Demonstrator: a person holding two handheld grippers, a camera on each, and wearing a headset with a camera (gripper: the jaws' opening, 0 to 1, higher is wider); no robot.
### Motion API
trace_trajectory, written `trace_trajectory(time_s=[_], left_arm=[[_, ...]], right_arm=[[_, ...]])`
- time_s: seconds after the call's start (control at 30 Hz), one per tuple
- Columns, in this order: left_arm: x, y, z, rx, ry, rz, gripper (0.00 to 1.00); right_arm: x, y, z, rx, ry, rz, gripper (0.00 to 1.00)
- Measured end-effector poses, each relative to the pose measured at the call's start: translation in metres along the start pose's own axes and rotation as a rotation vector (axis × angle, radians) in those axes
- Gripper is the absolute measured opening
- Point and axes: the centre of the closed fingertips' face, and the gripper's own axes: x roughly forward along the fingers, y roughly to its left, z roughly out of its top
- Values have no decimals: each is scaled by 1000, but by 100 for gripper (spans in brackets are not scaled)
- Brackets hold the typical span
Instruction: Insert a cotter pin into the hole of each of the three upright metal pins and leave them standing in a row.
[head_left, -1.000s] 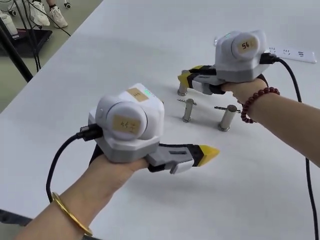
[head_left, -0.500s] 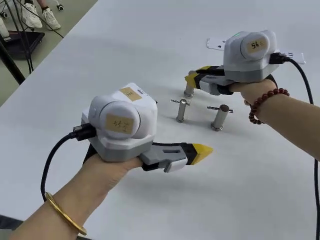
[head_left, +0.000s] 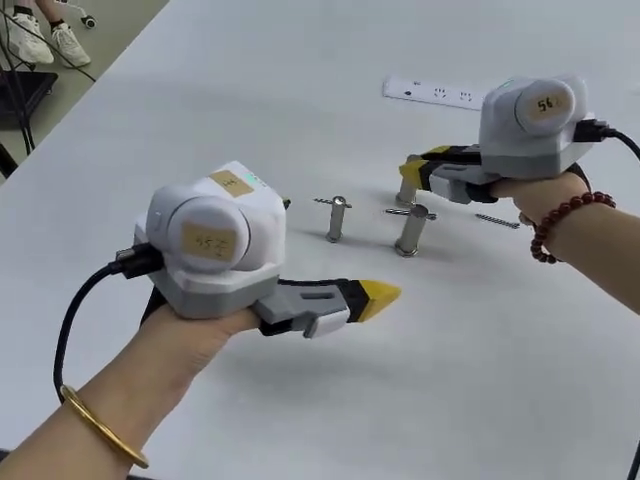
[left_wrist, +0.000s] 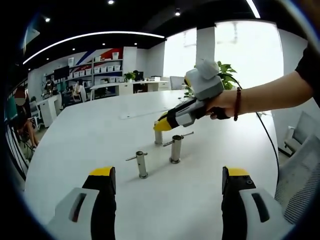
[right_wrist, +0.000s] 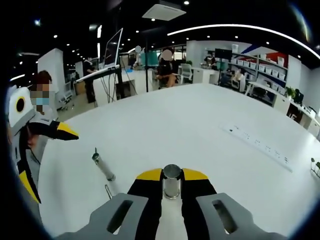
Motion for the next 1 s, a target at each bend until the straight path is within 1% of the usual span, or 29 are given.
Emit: trace_trajectory(time_s=[0.17, 0.27, 0.33, 0.4, 0.5, 0.7, 0.87, 0.93, 1.0], left_arm=[[0, 0, -1, -1, 3, 1, 86], [0, 0, -2, -1, 7, -2, 86], [1, 0, -2, -1, 8, -4, 86], [1, -1, -2, 0, 7, -4, 86], [0, -1, -2, 2, 7, -6, 86], [0, -1, -2, -2, 7, -6, 86], [1, -4, -3, 4, 11, -12, 86], [1, -5, -2, 6, 9, -15, 86], [1, -5, -1, 9, 7, -16, 86]], right_arm=[[-15, -6, -6, 23, -3, -25, 8], [-24, -8, -11, 24, 1, -35, 8], [-30, -13, -16, 31, 7, -41, 8], [-33, -13, -18, 30, 8, -46, 8], [-44, -14, -23, 39, 9, -59, 8], [-59, -11, -32, 47, 19, -78, 8], [-68, -7, -39, 44, 28, -91, 8], [-70, -12, -42, 57, 22, -91, 8], [-73, -11, -45, 58, 25, -91, 8]])
